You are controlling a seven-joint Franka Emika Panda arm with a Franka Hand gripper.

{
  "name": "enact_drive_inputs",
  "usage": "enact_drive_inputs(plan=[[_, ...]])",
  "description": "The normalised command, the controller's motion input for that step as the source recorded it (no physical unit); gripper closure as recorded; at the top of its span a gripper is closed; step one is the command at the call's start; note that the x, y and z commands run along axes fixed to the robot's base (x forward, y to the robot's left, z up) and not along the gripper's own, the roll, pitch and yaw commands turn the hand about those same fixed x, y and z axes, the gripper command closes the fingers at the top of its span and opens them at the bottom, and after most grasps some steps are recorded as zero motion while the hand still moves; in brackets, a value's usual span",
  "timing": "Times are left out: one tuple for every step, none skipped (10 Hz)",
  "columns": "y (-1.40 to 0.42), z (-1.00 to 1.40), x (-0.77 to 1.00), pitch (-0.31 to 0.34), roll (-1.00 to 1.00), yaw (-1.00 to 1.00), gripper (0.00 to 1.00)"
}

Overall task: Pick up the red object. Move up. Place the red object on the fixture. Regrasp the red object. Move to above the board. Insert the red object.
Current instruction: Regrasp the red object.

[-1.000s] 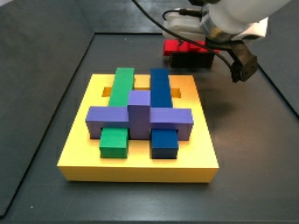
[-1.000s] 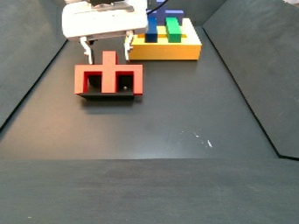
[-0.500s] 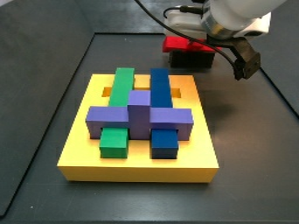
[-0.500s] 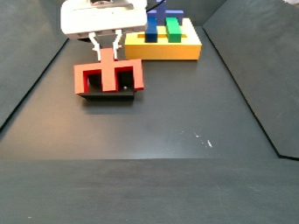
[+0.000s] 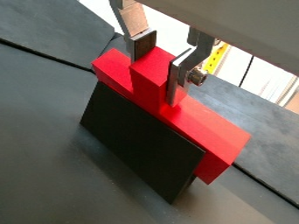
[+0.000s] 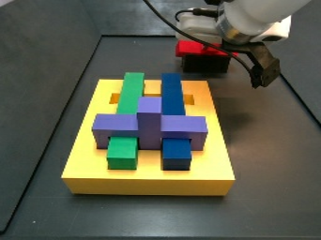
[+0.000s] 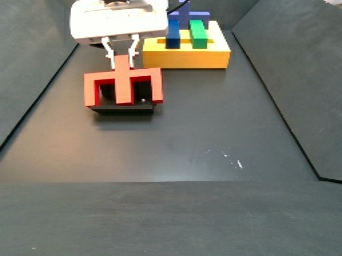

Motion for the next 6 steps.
enact_drive_inputs(plan=[[0.0,0.0,0.0,0.0,0.0,0.0,1.0],[0.0,0.0,0.0,0.0,0.0,0.0,1.0],[0.0,0.0,0.0,0.0,0.0,0.0,1.0],[0.0,0.0,0.0,0.0,0.0,0.0,1.0],[0.0,0.0,0.0,0.0,0.0,0.0,1.0],[0.0,0.0,0.0,0.0,0.0,0.0,1.0]])
